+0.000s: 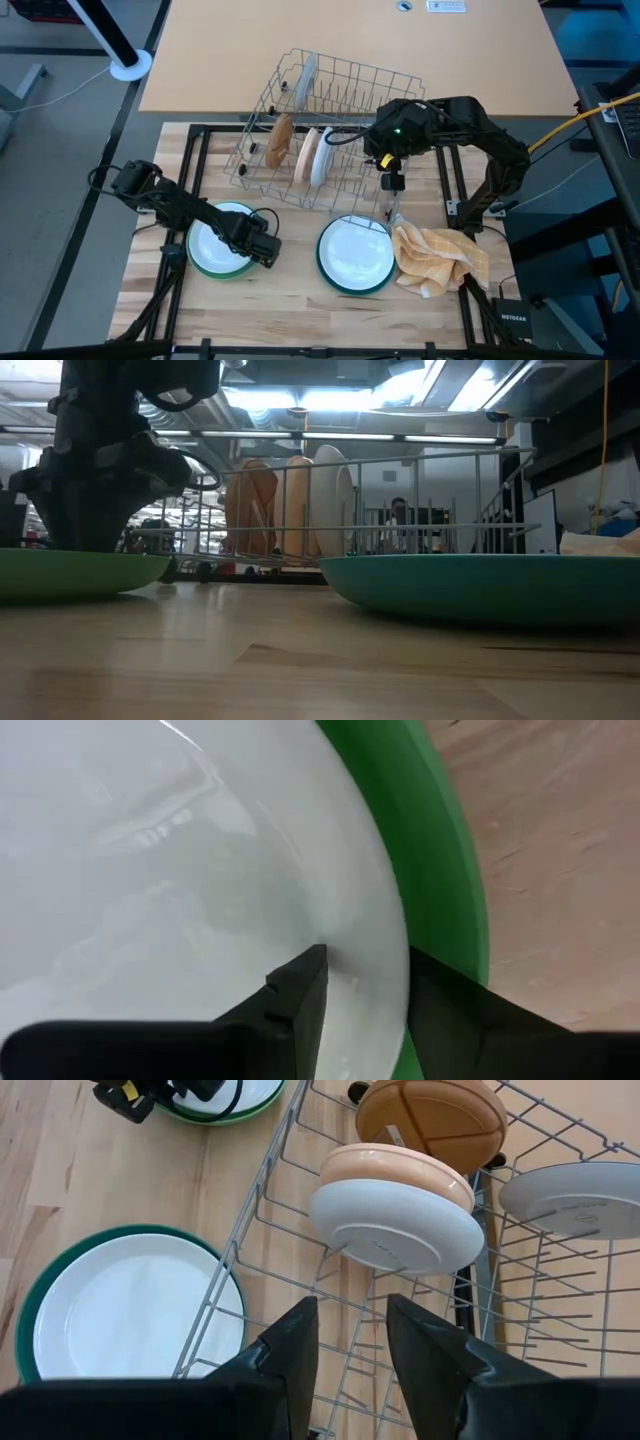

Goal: Sort dishes
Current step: Put the left white plate in the dish rack

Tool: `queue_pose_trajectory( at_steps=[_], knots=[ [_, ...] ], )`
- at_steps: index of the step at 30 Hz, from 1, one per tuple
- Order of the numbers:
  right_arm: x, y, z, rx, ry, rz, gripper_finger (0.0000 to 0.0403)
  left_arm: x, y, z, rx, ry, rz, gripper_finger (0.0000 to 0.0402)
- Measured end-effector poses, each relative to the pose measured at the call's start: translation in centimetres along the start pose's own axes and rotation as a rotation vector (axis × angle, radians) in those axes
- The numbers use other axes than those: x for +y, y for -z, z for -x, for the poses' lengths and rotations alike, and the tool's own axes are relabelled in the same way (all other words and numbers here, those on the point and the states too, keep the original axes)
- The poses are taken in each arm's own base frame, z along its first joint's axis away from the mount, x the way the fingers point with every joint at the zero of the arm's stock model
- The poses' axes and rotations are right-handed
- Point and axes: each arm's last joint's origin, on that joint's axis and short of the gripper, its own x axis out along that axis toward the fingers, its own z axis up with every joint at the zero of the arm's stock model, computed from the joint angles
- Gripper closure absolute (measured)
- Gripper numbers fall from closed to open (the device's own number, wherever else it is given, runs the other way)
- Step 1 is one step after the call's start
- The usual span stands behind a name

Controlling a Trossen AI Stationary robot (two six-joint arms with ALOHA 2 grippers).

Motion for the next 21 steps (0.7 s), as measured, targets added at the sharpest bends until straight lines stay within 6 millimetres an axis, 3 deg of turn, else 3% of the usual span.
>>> queue_pose_trajectory(
  at_steps=[4, 10, 21],
  knots=[
    [0.0, 0.0, 0.0, 0.0, 0.0, 0.0, 0.0276, 0.1, 0.0, 0.0, 0.005, -0.014, 0.014, 0.0298],
    [0.0, 0.0, 0.0, 0.0, 0.0, 0.0, 0.0276, 0.2, 0.1, 0.2, 0.011, -0.016, 0.053, 0.0371],
    [0.0, 0.0, 0.0, 0.001, 0.0, 0.008, 0.0276, -1.4, -0.2, 3.3, 0.04, 0.014, 0.023, 0.0397]
  ],
)
